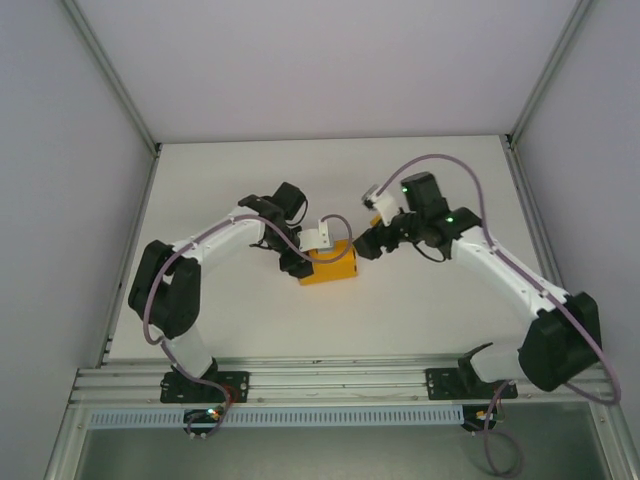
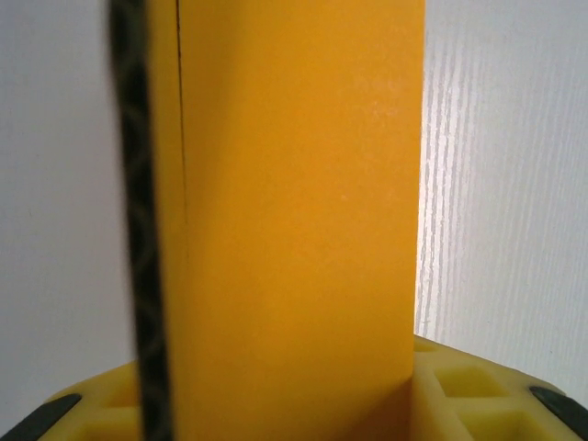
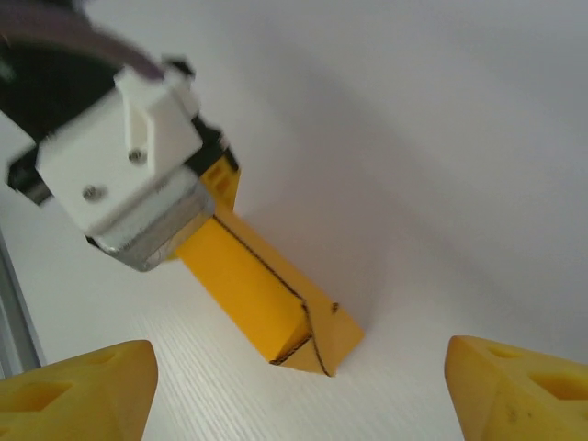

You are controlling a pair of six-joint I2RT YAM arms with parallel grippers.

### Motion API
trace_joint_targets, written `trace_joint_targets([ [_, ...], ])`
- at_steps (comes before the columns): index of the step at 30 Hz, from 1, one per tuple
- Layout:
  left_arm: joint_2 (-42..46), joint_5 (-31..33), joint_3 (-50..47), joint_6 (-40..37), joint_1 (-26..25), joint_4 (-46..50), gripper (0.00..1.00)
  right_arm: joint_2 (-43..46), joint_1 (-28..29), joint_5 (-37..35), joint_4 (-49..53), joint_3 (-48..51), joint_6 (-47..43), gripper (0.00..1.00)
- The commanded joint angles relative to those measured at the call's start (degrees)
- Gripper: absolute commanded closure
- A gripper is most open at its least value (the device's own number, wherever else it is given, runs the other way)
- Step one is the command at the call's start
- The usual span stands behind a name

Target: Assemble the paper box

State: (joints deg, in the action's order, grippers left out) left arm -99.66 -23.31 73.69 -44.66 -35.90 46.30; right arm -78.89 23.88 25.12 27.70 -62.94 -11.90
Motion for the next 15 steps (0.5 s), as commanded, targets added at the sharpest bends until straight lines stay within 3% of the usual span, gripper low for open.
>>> trace_joint_targets([
  [1, -0.8, -1.7, 1.5, -2.1, 0.2, 3.7, 0.58, -4.0, 1.6, -7.5, 5.7, -2.2, -5.3, 0.19],
  [9, -2.0, -0.4, 2.2, -1.4, 0.1, 3.6, 0.58, -8.3, 3.1, -4.0, 3.8, -4.1, -5.9, 0.52],
  [15, -2.7, 0.2, 3.0, -1.1, 0.1, 4.1, 0.58, -8.9, 3.4, -3.6, 3.7, -4.2, -5.3, 0.58],
])
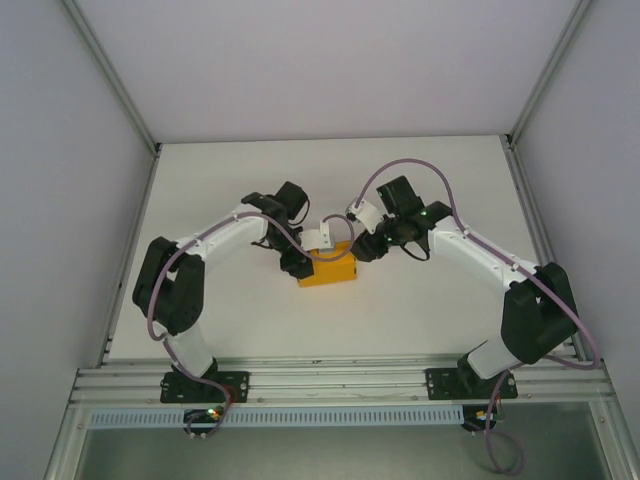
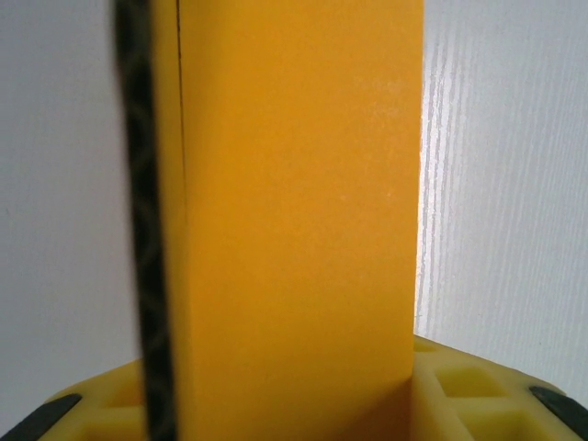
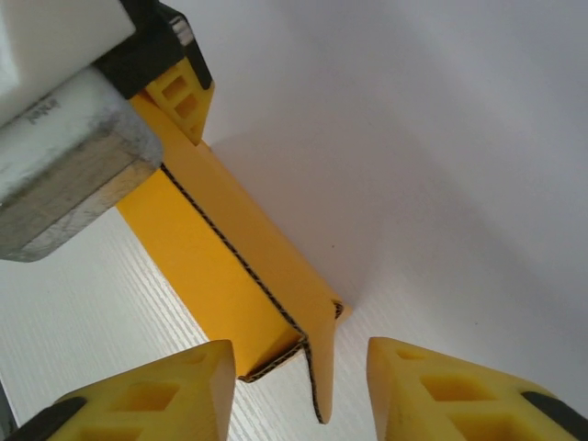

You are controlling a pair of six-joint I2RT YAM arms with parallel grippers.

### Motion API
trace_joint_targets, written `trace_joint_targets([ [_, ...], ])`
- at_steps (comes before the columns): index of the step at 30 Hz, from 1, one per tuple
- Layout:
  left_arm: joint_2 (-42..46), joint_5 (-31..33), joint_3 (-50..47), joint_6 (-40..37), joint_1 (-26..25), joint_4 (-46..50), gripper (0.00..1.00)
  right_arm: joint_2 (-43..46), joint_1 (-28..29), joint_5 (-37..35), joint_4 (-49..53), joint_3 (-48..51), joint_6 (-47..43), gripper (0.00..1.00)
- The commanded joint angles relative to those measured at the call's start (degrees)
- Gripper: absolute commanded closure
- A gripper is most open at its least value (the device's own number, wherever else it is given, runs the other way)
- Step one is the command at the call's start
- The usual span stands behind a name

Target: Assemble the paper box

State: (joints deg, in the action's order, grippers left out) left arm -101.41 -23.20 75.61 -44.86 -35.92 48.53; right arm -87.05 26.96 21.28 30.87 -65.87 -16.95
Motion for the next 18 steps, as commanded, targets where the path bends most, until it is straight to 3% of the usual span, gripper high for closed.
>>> trace_joint_targets([
  [1, -1.0, 0.1, 1.1, -1.0, 0.1, 1.7, 0.58, -1.2, 0.4, 0.0, 0.9, -1.5, -0.2, 0.59],
  [3, -0.6, -0.1, 1.1, -1.0, 0.1, 1.6, 0.58, -1.7, 0.3, -0.7, 1.1, -1.8, 0.1, 0.61],
  [7, -0.9, 0.9, 1.1, -0.5, -0.2, 1.3, 0.58, -2.5, 0.4, -1.5, 0.4, -2.5, 1.9, 0.84],
  [10, -1.2, 2.6, 1.1, 0.7, -0.6, 0.1, 0.58, -2.5, 0.5, -0.7, 0.0, -3.0, 5.8, 0.96],
  [14, -1.1, 4.0, 0.9, 2.0, -1.1, -1.9, 0.58, -1.8, 1.1, -1.5, -2.4, -1.8, 19.3, 1.00],
  [18, -1.0, 4.8, 1.0, 2.7, -1.9, -3.0, 0.58, 1.1, 4.0, -10.3, -12.5, 5.4, 36.9, 1.00],
])
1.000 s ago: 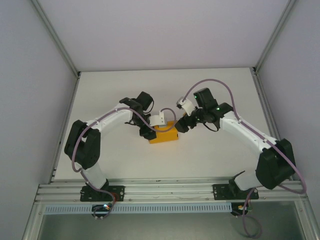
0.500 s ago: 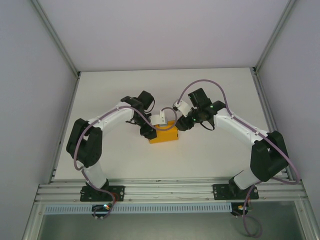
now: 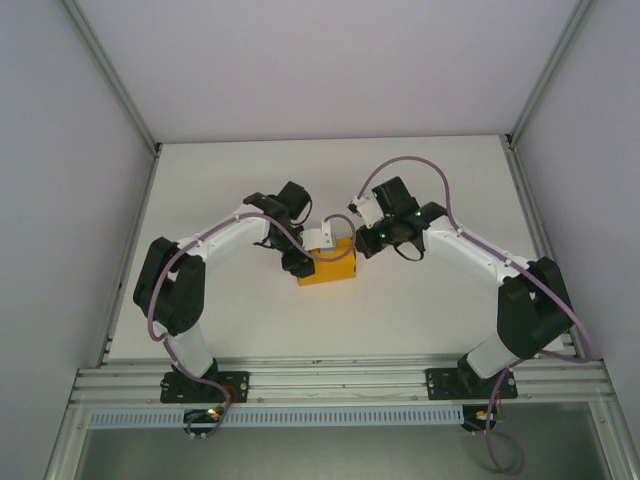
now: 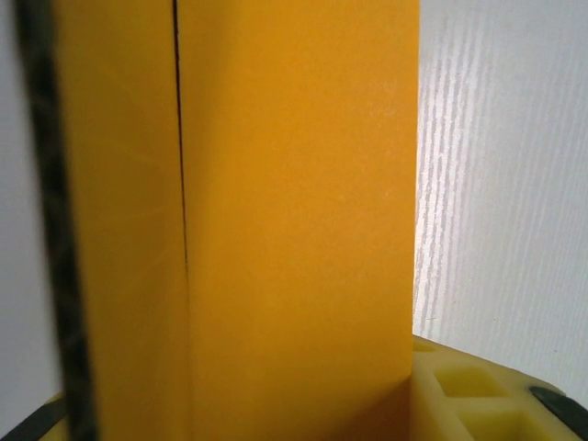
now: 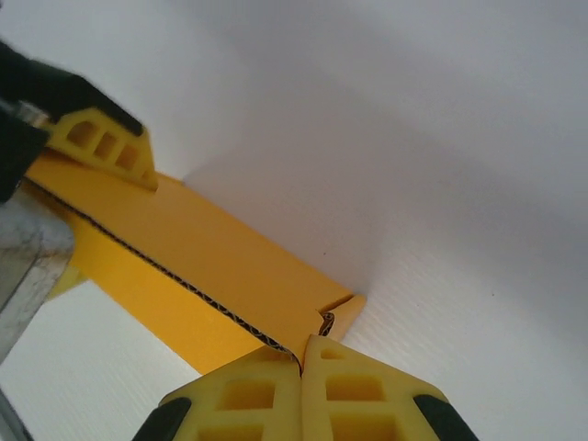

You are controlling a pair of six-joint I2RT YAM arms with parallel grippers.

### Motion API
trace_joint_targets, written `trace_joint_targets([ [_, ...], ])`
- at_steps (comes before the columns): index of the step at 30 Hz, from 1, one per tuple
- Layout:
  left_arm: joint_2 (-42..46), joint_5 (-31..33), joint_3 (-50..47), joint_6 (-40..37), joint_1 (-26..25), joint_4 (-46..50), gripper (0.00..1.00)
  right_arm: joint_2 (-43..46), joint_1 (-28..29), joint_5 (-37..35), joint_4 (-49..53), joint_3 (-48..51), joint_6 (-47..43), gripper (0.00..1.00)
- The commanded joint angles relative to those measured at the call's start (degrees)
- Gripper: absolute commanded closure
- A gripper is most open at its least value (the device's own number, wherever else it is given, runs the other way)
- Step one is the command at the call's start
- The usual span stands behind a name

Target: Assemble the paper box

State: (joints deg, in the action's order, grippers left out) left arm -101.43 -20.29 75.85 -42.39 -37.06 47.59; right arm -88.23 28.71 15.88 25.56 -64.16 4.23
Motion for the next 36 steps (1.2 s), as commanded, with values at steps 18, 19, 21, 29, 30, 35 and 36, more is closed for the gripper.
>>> trace_joint_targets([
  [18, -0.4, 2.0, -0.7, 1.9, -0.9, -4.5, 0.58, 4.8, 10.0, -23.1, -16.0, 17.5, 21.7, 1.00],
  [19, -0.4, 2.1, -0.6, 1.8, -1.1, -4.5, 0.58, 4.9, 10.2, -23.5, -16.6, 18.6, 21.1, 1.00],
  [21, -0.1, 1.8, -0.6, 1.9, -1.1, -4.7, 0.58, 4.9, 10.6, -23.8, -19.1, 21.2, 20.2, 1.00],
  [29, 0.6, 2.2, -0.6, 3.3, -1.2, -5.7, 0.52, 4.4, 13.0, -26.6, -23.3, 25.8, 21.0, 1.00],
  [30, 0.8, 2.3, -0.7, 3.6, -1.2, -6.0, 0.49, 4.3, 13.3, -27.1, -23.0, 25.6, 21.4, 1.00],
  [35, 4.0, 4.6, -0.8, 6.1, -2.3, -7.2, 0.21, 5.0, 14.7, -31.2, -16.5, 21.8, 22.9, 1.00],
  [36, 4.9, 5.4, -1.2, 6.5, -2.6, -7.7, 0.12, 5.2, 14.8, -31.8, -15.3, 21.1, 23.2, 1.00],
])
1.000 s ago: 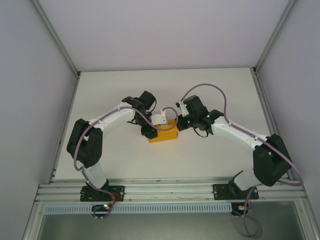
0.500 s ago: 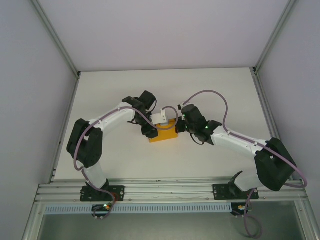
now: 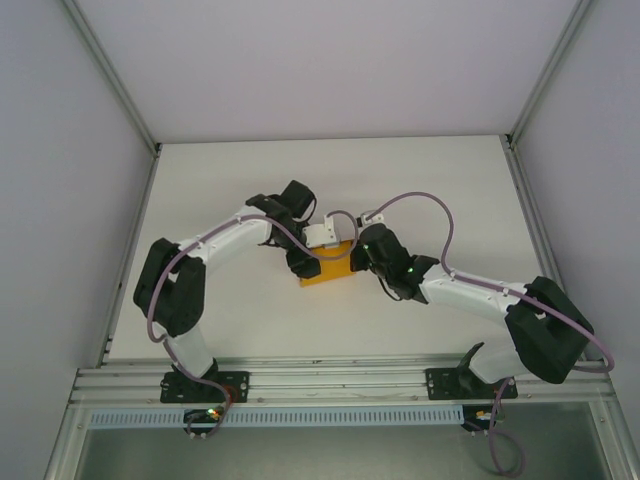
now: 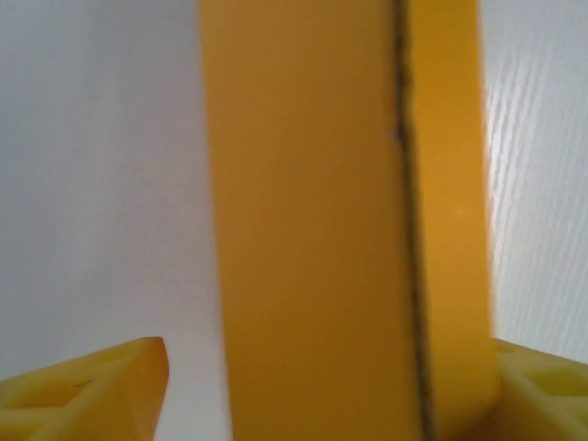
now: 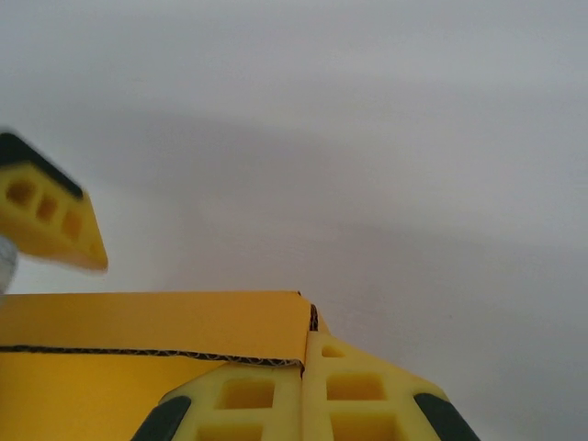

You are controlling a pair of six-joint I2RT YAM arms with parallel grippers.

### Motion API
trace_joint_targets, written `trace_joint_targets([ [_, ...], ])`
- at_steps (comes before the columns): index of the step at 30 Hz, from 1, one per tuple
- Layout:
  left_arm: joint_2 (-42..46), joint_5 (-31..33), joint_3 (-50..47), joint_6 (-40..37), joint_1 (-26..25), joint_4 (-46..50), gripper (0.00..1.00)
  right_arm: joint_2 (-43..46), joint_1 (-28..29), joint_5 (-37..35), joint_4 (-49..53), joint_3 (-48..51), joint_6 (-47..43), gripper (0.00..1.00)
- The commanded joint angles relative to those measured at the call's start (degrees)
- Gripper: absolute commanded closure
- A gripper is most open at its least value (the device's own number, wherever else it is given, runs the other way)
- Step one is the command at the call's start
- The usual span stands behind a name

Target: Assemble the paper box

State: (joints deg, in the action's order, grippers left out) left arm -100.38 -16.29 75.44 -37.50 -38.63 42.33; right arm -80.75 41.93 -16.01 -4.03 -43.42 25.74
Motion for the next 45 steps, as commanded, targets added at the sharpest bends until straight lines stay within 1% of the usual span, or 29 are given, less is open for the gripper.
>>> trace_joint_targets([
  [1, 5.1, 2.5, -1.3, 2.1, -1.6, -3.0, 0.00, -2.0, 1.8, 0.1, 15.2, -0.2, 1.9, 1.00],
  [4, 9.4, 5.6, -3.6, 4.7, -3.1, -5.4, 0.00, -1.4, 2.3, 0.0, 17.4, -1.7, 3.4, 1.00],
  [9, 18.0, 15.9, -8.1, 15.4, -5.6, -9.3, 0.00, -2.8, 3.7, -2.6, 21.7, -5.1, 7.3, 1.00],
  [12, 23.3, 26.1, -11.5, 25.6, -6.3, -9.3, 0.00, -4.3, 4.0, -2.8, 23.6, -7.1, 9.2, 1.00],
  [14, 26.8, 30.9, -14.1, 34.3, -6.2, -7.7, 0.04, -5.3, 4.2, -2.2, 24.3, -7.9, 9.5, 1.00],
  [15, 28.2, 32.2, -15.1, 38.5, -6.3, -6.3, 0.10, -5.8, 4.2, -2.2, 25.1, -8.4, 9.7, 1.00],
  [16, 29.5, 32.1, -15.9, 42.6, -6.3, -4.6, 0.17, -6.4, 4.2, -2.4, 25.9, -9.1, 9.9, 1.00],
  [18, 31.3, 29.4, -18.2, 45.4, -6.4, -4.5, 0.20, -7.1, 4.5, -2.5, 26.9, -9.9, 9.6, 1.00],
  [20, 32.0, 28.4, -20.3, 46.2, -6.4, -7.2, 0.24, -7.6, 4.7, -2.2, 26.5, -10.2, 8.9, 1.00],
  [22, 31.1, 27.8, -20.0, 47.2, -6.2, -8.1, 0.33, -7.9, 4.8, -2.1, 27.0, -10.7, 8.8, 1.00],
  [24, 29.6, 28.1, -19.4, 47.0, -6.2, -8.9, 0.37, -7.8, 5.1, -2.2, 26.9, -10.7, 8.6, 1.00],
  [26, 27.7, 28.3, -18.6, 46.6, -5.6, -9.1, 0.39, -7.4, 5.3, -2.3, 26.7, -10.7, 8.4, 1.00],
  [28, 25.7, 29.2, -17.3, 47.4, -4.9, -8.3, 0.47, -7.2, 5.3, -2.7, 26.5, -10.4, 8.2, 1.00],
  [31, 23.3, 27.5, -16.1, 47.2, -4.5, -8.5, 0.54, -7.7, 5.3, -2.6, 26.6, -10.6, 8.1, 1.00],
  [32, 22.8, 27.1, -16.0, 47.2, -4.5, -8.8, 0.60, -8.0, 5.3, -2.4, 26.6, -10.7, 8.0, 1.00],
  [34, 22.3, 27.1, -16.0, 47.3, -4.5, -8.9, 0.74, -8.3, 5.4, -2.2, 26.6, -10.9, 8.0, 1.00],
  [35, 22.2, 27.1, -15.9, 47.4, -4.5, -9.2, 0.80, -8.4, 5.4, -2.2, 26.5, -10.9, 7.8, 1.00],
  [36, 22.2, 26.9, -15.9, 47.4, -4.5, -9.5, 0.82, -8.4, 5.4, -2.1, 26.5, -11.0, 7.8, 1.00],
  [37, 22.2, 26.8, -15.9, 47.6, -4.5, -9.8, 0.86, -8.4, 5.5, -2.1, 26.5, -10.8, 7.9, 1.00],
  [39, 22.1, 26.9, -15.7, 47.8, -4.5, -10.0, 1.00, -8.3, 5.5, -2.3, 26.7, -10.8, 7.8, 1.00],
  [42, 22.1, 27.2, -14.8, 49.3, -4.4, -9.1, 1.00, -8.1, 5.9, -3.2, 27.3, -10.7, 7.9, 1.00],
  [45, 22.1, 23.9, -13.2, 54.0, -3.2, -6.4, 1.00, -8.3, 6.5, -5.3, 28.4, -11.1, 8.8, 1.00],
])
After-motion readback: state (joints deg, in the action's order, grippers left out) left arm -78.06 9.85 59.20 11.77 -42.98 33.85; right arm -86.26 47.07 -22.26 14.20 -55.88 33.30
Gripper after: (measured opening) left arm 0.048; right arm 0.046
